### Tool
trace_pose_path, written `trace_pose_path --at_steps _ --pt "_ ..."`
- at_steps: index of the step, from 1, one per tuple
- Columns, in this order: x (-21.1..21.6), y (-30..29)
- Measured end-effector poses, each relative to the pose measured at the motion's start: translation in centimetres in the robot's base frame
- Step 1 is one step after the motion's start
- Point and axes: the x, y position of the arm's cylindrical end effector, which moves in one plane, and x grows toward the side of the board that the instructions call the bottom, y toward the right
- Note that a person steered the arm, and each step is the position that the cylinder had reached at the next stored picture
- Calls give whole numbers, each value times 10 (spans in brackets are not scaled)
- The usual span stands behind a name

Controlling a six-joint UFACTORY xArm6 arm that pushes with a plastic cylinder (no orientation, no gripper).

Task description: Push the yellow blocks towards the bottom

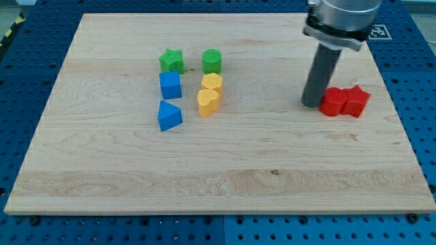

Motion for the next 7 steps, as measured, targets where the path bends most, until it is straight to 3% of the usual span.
trace_pose_path --at_steps 1,2,3,5,7 --pt "0 3" --pt "-35 -29" --pt "-74 -85" --pt "-75 -200" --pt "-66 -162"
